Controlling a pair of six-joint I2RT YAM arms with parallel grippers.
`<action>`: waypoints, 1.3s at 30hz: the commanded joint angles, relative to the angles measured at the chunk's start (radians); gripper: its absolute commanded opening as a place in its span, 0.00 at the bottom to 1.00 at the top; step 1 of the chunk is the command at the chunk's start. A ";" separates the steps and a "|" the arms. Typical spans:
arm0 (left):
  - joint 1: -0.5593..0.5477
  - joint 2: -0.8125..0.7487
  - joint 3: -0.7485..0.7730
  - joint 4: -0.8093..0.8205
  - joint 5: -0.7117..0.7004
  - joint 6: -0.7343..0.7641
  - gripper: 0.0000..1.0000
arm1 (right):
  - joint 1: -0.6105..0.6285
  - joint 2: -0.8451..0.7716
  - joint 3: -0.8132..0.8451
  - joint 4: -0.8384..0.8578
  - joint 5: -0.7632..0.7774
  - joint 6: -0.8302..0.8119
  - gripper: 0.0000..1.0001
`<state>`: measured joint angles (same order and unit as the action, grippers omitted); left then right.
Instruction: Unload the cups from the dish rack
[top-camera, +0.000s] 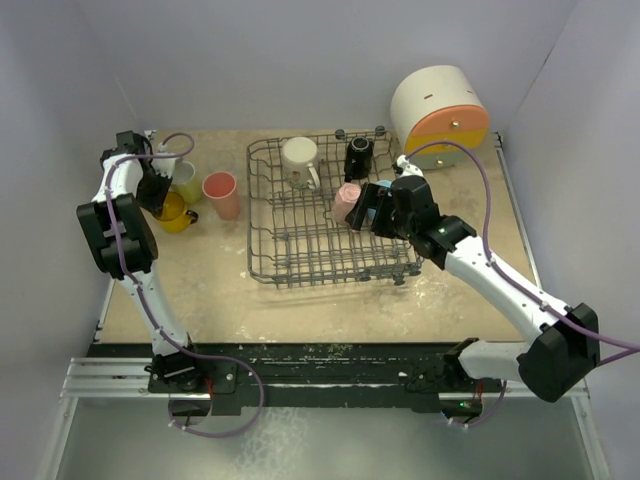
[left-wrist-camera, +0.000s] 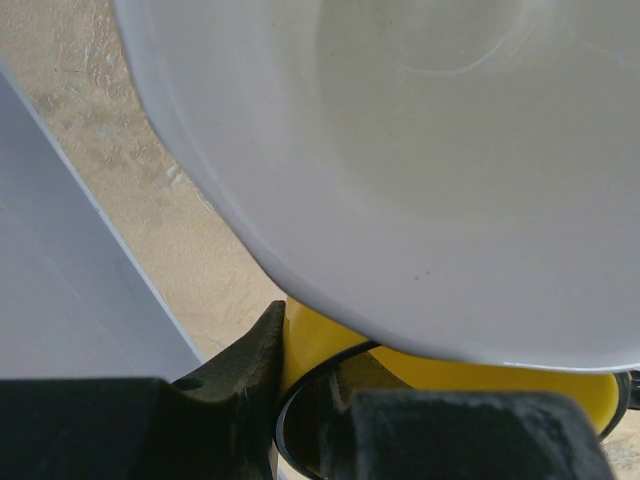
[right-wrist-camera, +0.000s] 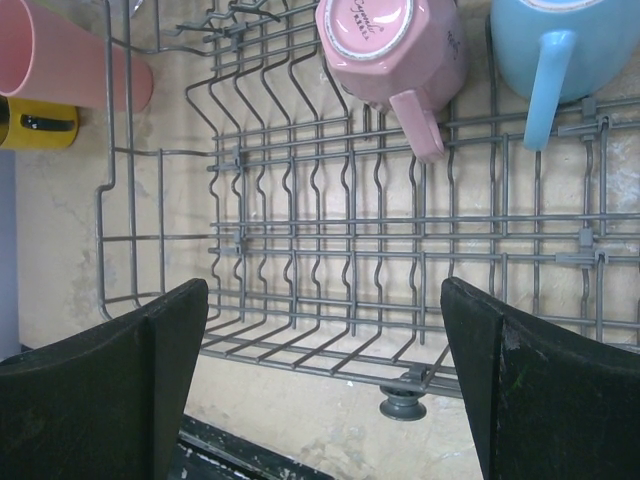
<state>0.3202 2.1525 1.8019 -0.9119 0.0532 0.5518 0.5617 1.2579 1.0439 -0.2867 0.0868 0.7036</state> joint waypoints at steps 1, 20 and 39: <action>-0.001 -0.053 -0.010 0.026 0.013 -0.027 0.11 | -0.003 0.002 0.052 0.029 -0.001 -0.028 1.00; -0.001 -0.399 -0.050 -0.096 0.302 -0.052 0.63 | 0.000 0.249 0.211 -0.011 0.091 -0.206 0.96; -0.214 -0.547 0.043 -0.192 0.504 -0.132 0.66 | 0.002 0.501 0.273 0.041 0.166 -0.308 0.79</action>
<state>0.1703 1.6650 1.8149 -1.0908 0.4686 0.4603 0.5617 1.7374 1.2846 -0.3092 0.1905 0.4545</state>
